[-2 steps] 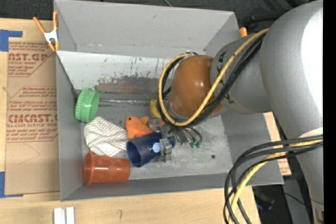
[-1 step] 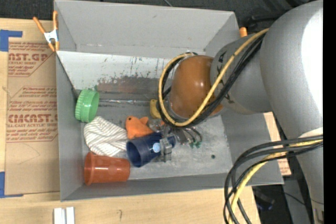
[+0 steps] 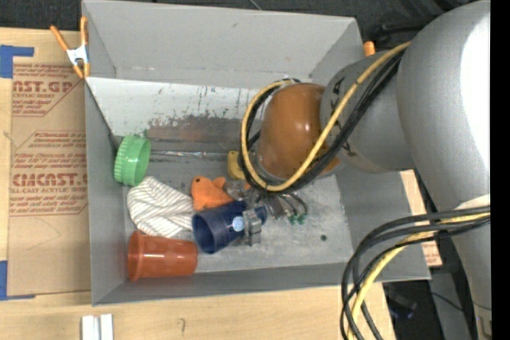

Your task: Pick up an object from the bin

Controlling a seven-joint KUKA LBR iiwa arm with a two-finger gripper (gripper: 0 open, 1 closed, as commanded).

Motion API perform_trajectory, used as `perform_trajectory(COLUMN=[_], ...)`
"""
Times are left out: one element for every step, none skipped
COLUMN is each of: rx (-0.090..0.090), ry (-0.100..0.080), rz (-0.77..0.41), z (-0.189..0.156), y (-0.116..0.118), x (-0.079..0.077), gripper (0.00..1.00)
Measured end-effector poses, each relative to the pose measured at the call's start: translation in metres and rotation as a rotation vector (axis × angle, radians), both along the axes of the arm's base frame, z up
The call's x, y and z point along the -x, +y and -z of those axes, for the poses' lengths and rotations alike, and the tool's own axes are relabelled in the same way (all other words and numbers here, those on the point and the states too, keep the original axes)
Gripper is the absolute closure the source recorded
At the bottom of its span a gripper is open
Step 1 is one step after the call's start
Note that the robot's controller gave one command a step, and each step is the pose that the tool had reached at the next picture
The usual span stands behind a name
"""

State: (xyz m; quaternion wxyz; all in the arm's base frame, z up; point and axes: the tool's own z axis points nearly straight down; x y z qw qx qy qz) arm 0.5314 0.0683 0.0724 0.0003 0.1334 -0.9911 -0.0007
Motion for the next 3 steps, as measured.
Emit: perform_trajectory(rx=[0.001,0.001,0.001], ry=[0.003,0.004,0.002], rz=[-0.001,-0.001,-0.001], z=[-0.009,-0.022,-0.037], y=[0.0,0.0,0.0], x=[0.001,0.001,0.001], gripper=[1.0,1.0,1.0])
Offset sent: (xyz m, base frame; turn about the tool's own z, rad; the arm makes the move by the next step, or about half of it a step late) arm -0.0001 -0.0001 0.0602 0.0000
